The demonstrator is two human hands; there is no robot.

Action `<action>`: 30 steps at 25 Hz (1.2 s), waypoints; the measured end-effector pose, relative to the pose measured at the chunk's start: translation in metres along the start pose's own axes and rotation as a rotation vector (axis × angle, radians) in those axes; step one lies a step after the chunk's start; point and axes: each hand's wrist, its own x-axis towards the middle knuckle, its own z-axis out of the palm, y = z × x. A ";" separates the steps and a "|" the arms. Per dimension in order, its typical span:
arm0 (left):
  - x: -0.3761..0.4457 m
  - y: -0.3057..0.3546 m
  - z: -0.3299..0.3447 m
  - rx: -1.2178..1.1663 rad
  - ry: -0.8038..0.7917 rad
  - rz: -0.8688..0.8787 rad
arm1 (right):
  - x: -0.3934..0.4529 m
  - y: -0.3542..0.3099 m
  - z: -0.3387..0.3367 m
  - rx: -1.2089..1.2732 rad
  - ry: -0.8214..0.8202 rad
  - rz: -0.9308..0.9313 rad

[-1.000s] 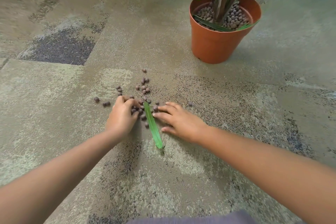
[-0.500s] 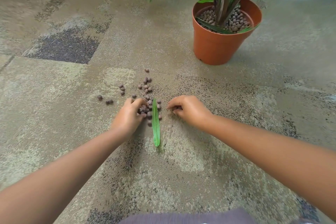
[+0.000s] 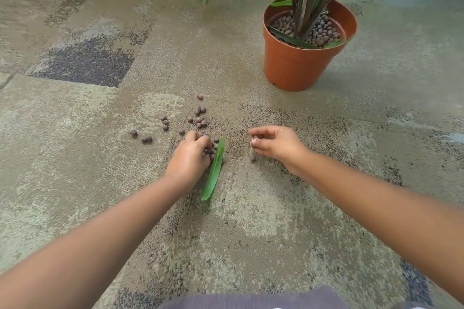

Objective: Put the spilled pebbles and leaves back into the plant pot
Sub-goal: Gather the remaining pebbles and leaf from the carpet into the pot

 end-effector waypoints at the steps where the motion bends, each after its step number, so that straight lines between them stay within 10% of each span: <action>1: 0.002 0.001 -0.001 -0.047 -0.002 -0.040 | -0.001 0.000 -0.001 0.053 -0.001 0.015; 10: 0.019 0.021 -0.032 -0.822 -0.112 -0.478 | 0.000 -0.030 -0.024 0.106 -0.005 0.001; 22: 0.160 0.204 -0.099 -1.284 -0.103 -0.312 | 0.050 -0.167 -0.095 -0.137 0.252 -0.340; 26: 0.174 0.199 -0.103 -1.316 -0.052 -0.326 | 0.058 -0.173 -0.118 -0.505 0.308 -0.240; 30: 0.148 0.099 -0.110 -0.983 0.022 -0.225 | 0.037 -0.146 -0.101 -0.864 0.489 -0.704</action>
